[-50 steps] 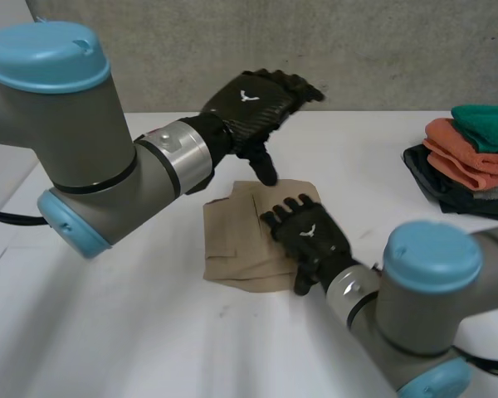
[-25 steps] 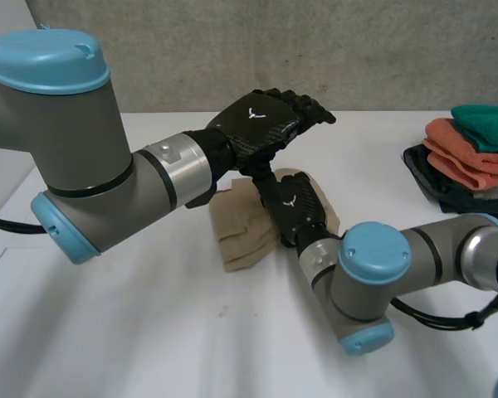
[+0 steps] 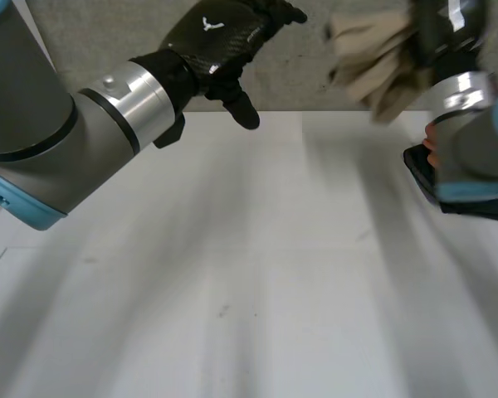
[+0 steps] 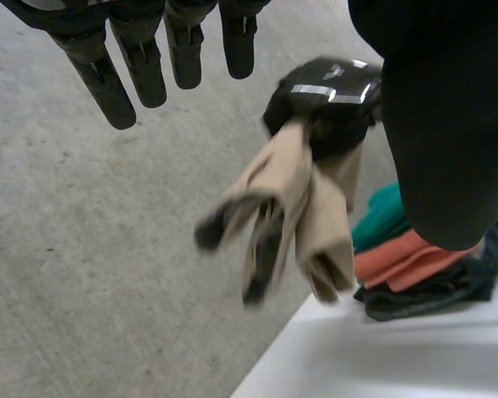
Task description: Fold the laundry.
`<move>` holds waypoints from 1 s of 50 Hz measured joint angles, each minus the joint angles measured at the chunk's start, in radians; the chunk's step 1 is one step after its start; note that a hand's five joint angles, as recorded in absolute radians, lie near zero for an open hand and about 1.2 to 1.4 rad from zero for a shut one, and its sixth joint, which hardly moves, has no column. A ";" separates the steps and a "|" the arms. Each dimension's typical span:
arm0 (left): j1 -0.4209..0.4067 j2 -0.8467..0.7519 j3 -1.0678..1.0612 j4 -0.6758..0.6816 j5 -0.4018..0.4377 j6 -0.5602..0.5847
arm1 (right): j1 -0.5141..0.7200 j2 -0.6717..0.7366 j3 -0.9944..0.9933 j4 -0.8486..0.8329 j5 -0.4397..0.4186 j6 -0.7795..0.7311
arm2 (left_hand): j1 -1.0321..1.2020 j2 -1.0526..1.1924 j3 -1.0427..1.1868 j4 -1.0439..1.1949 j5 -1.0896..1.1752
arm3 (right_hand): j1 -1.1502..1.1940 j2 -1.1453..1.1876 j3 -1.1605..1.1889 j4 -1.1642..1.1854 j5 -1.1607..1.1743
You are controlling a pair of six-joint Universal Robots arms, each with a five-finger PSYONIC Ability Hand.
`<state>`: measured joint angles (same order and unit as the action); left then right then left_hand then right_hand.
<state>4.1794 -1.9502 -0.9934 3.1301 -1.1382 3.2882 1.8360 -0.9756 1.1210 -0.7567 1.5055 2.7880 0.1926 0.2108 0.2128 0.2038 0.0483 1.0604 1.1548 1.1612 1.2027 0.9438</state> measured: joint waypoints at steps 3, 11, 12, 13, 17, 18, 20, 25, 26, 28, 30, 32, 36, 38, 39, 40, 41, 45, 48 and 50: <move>0.007 0.007 -0.004 0.008 -0.002 -0.018 | -0.088 -0.022 -0.014 -0.032 -0.027 0.065 | 0.000 0.000 0.000 0.000 0.000 | 0.000 0.000 0.000 0.000 0.000; 0.004 0.008 -0.038 0.010 0.003 -0.032 | -0.361 0.055 -0.076 -0.052 -0.153 0.197 | 0.000 0.000 0.000 0.000 0.000 | 0.000 0.000 0.000 0.000 0.003; 0.003 0.007 -0.042 0.009 0.003 -0.032 | -0.383 0.072 -0.082 -0.050 -0.174 0.203 | 0.000 0.000 0.000 0.000 0.000 | 0.000 0.000 0.000 0.000 0.003; 0.002 0.006 -0.045 0.009 0.004 -0.032 | -0.403 0.091 -0.087 -0.049 -0.194 0.209 | 0.000 0.000 0.000 0.000 0.000 | 0.000 0.000 0.003 0.000 0.003; -0.006 0.003 -0.060 0.009 0.005 -0.029 | -0.489 0.177 -0.095 -0.042 -0.300 0.224 | 0.000 0.000 0.000 0.000 0.000 | 0.000 0.000 0.010 0.000 0.003; -0.008 0.002 -0.063 0.009 0.005 -0.029 | -0.514 0.200 -0.095 -0.041 -0.332 0.228 | 0.000 0.000 0.000 0.000 0.000 | 0.000 0.000 0.010 0.000 0.003; -0.010 0.000 -0.067 0.009 0.005 -0.028 | -0.555 0.236 -0.090 -0.039 -0.384 0.235 | 0.000 0.000 0.000 0.000 0.000 | 0.000 0.000 0.010 0.000 0.012; -0.016 -0.005 -0.074 0.009 0.004 -0.027 | -0.624 0.290 -0.071 -0.037 -0.488 0.256 | 0.000 0.000 0.000 0.000 0.000 | 0.000 0.000 0.012 0.002 0.036; -0.020 -0.006 -0.076 0.009 0.003 -0.027 | -0.641 0.299 -0.060 -0.037 -0.522 0.265 | 0.000 0.000 0.000 0.000 0.000 | 0.000 0.000 0.017 0.004 0.045; -0.023 -0.008 -0.077 0.009 0.003 -0.026 | -0.651 0.301 -0.052 -0.037 -0.544 0.271 | 0.000 0.000 0.000 0.000 0.000 | 0.000 0.000 0.020 0.005 0.048; -0.029 -0.010 -0.079 0.009 0.003 -0.025 | -0.667 0.294 -0.031 -0.037 -0.590 0.289 | 0.000 0.000 0.000 0.000 0.000 | 0.000 0.000 0.021 0.006 0.052; -0.034 -0.010 -0.081 0.010 0.003 -0.025 | -0.675 0.278 -0.016 -0.040 -0.618 0.316 | 0.000 0.000 0.000 0.000 0.000 | 0.000 0.000 0.021 0.007 0.055; -0.038 -0.010 -0.082 0.010 0.004 -0.024 | -0.680 0.243 -0.004 -0.056 -0.641 0.383 | 0.000 0.000 0.000 0.000 0.000 | 0.000 0.000 0.024 0.007 0.055; -0.039 -0.010 -0.082 0.010 0.004 -0.024 | -0.681 0.225 -0.002 -0.085 -0.646 0.442 | 0.000 0.000 0.000 0.000 0.000 | 0.000 0.000 0.024 0.007 0.055; -0.039 -0.010 -0.082 0.010 0.004 -0.024 | -0.681 0.223 -0.002 -0.090 -0.646 0.449 | 0.000 0.000 0.000 0.000 0.000 | 0.000 0.000 0.024 0.007 0.055; -0.040 -0.009 -0.082 0.010 0.003 -0.024 | -0.680 0.219 -0.001 -0.113 -0.646 0.479 | 0.000 0.000 0.000 0.000 0.000 | 0.000 0.000 0.024 0.007 0.055; -0.040 -0.009 -0.082 0.010 0.003 -0.025 | -0.680 0.217 0.001 -0.136 -0.646 0.504 | 0.000 0.000 0.000 0.000 0.000 | 0.000 0.000 0.024 0.008 0.055; -0.041 -0.006 -0.082 0.010 0.002 -0.026 | -0.678 0.228 0.012 -0.223 -0.645 0.587 | 0.000 0.000 0.000 0.000 0.000 | 0.000 0.000 0.024 0.008 0.055; -0.043 -0.004 -0.082 0.010 0.000 -0.028 | -0.679 0.255 0.021 -0.292 -0.641 0.651 | 0.000 0.000 0.000 0.000 0.000 | 0.000 0.000 0.024 0.009 0.055; -0.046 -0.003 -0.082 0.010 0.000 -0.029 | -0.680 0.271 0.024 -0.316 -0.640 0.672 | 0.000 0.000 0.000 0.000 0.000 | -0.002 -0.010 0.006 -0.008 0.047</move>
<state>4.1330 -1.9532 -1.0754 3.1401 -1.1385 3.2595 1.1563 -0.7046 1.1451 -1.0728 0.8653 3.4600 0.1927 0.2108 0.2126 0.2038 0.0483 1.0582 1.1450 1.1675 1.1948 0.9905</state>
